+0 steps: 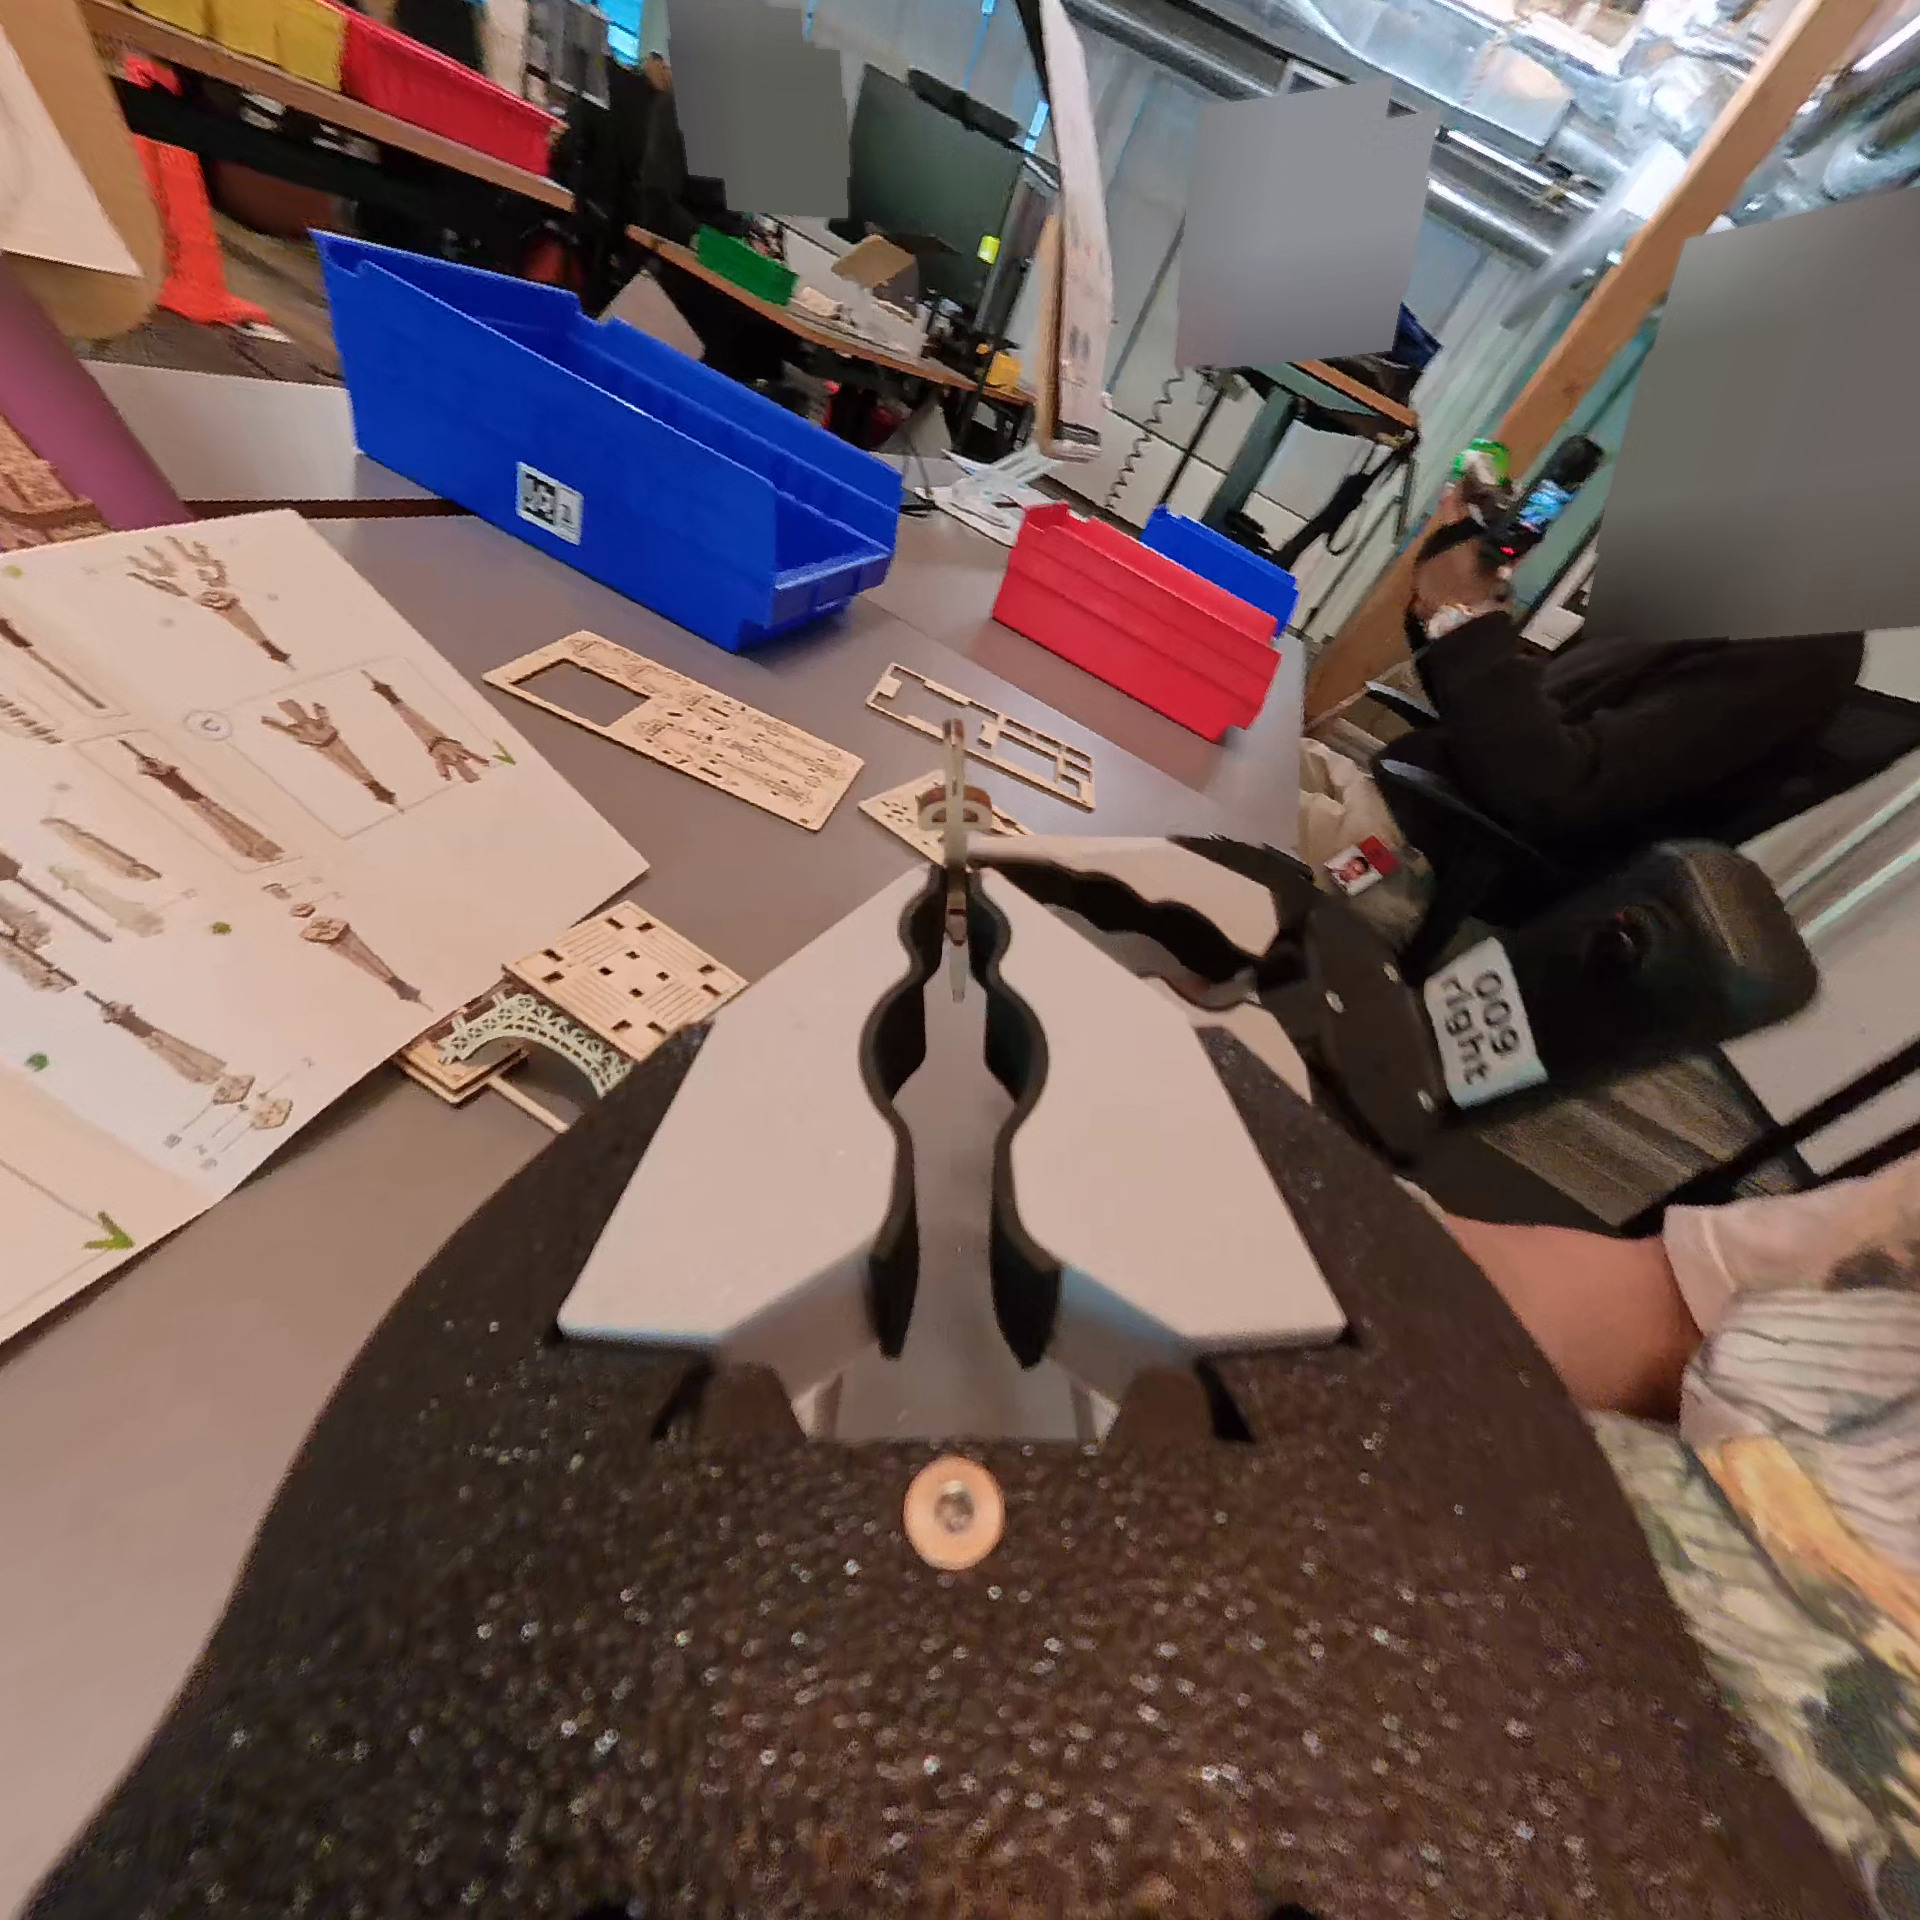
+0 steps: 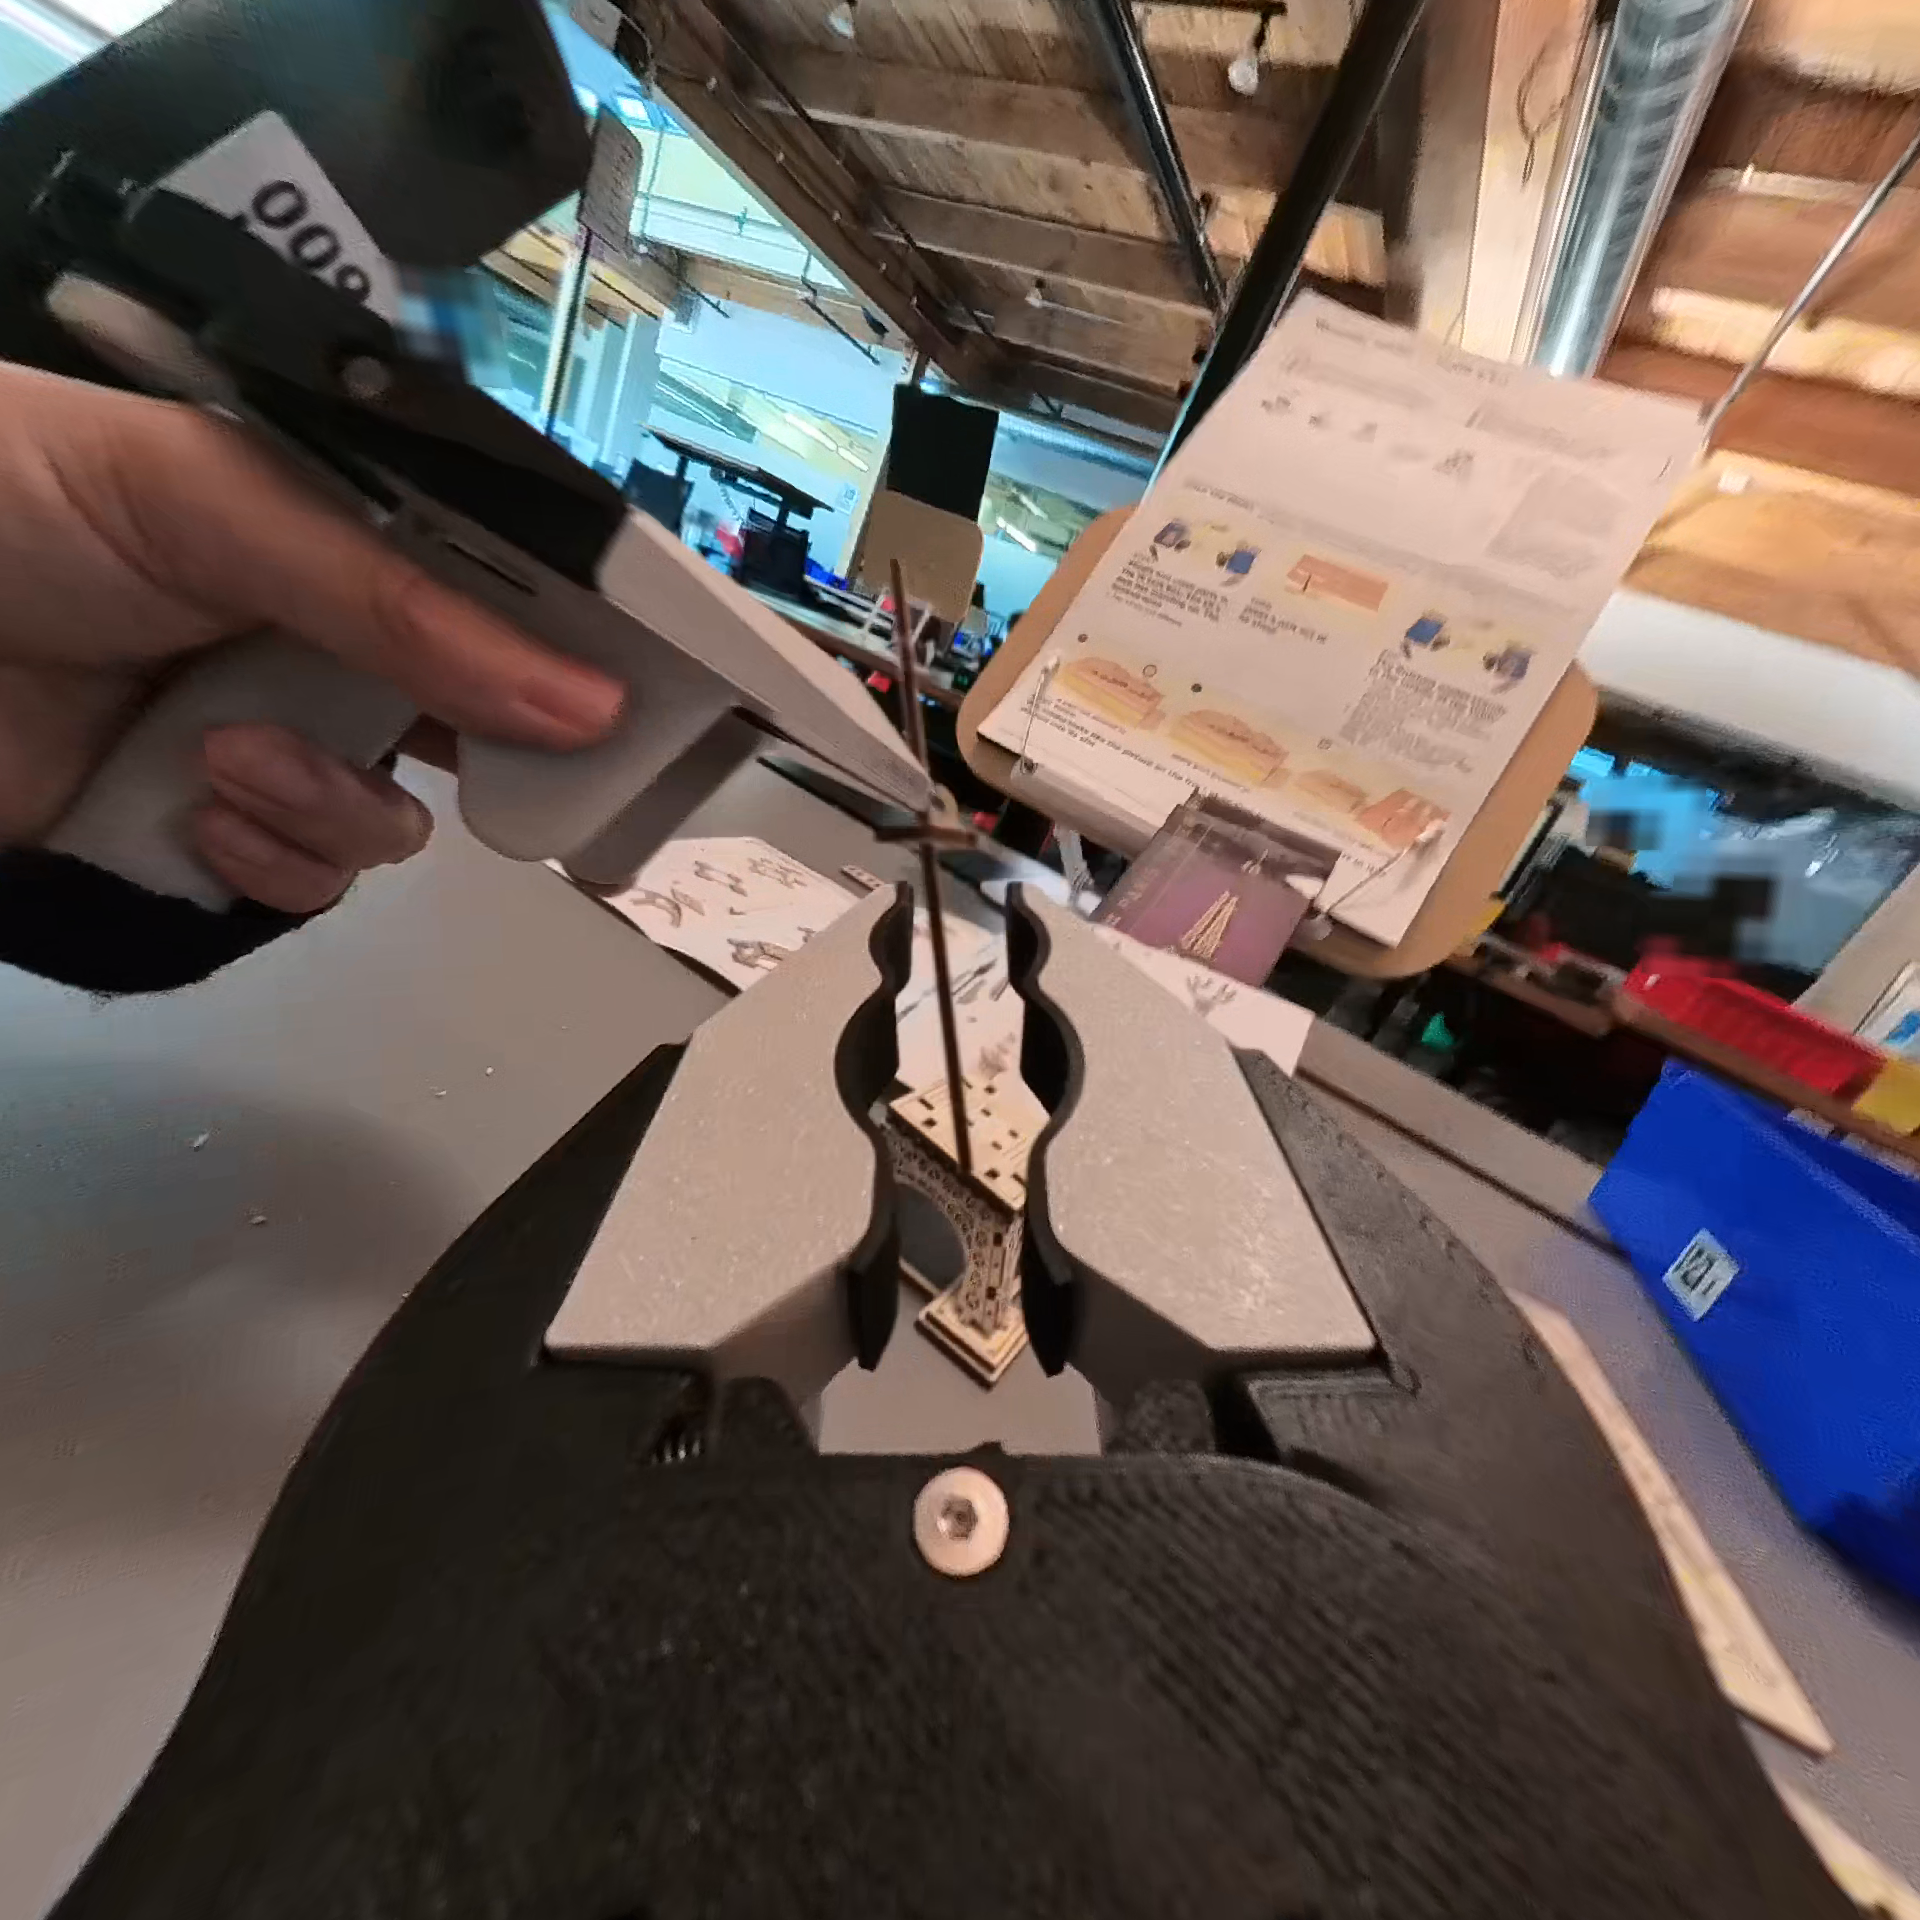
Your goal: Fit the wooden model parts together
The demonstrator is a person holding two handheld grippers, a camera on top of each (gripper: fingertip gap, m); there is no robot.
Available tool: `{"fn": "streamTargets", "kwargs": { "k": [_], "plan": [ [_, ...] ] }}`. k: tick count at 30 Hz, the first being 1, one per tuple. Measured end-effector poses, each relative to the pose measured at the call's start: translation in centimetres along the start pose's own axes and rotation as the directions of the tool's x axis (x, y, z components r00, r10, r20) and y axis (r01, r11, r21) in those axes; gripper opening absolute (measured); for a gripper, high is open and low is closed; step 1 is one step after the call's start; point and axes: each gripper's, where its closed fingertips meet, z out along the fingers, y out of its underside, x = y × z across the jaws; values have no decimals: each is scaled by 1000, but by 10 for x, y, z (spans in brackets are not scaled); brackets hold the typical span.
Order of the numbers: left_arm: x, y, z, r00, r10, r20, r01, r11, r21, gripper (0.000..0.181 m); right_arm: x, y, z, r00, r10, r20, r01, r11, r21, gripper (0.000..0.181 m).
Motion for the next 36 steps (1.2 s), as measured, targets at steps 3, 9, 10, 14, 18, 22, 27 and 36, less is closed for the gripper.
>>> {"fn": "streamTargets", "kwargs": {
  "k": [3,9,10,14,18,22,27,36],
  "plan": [
    [-2,2,-2,1000,6,-15,-7,999,-35,1,-1,3,1,999,29,30,-28,999,-25,18],
    [5,6,1,999,27,-25,-29,994,-103,1,-10,7,3,998,-55,41,58,996,-61,2],
    [5,7,1,999,35,-19,-37,993,-112,1,-9,6,3,998,-49,36,51,997,-56,1],
    [7,5,4,999,50,-18,-52,992,-112,1,-6,3,1,999,-19,34,20,999,-41,0],
    [7,4,7,998,66,-4,-66,991,-117,1,-3,4,2,999,4,33,-2,998,-61,0],
    [3,5,7,993,110,32,-105,988,-110,3,41,12,-9,991,4,-135,-19,994,-106,0],
    [-34,70,6,978,156,136,-84,900,-428,7,73,24,-21,973,46,-227,-77,988,-131,0],
    [-66,96,26,867,443,227,-227,758,-612,7,78,22,-25,963,62,-262,-91,991,-101,0]
  ]
}}
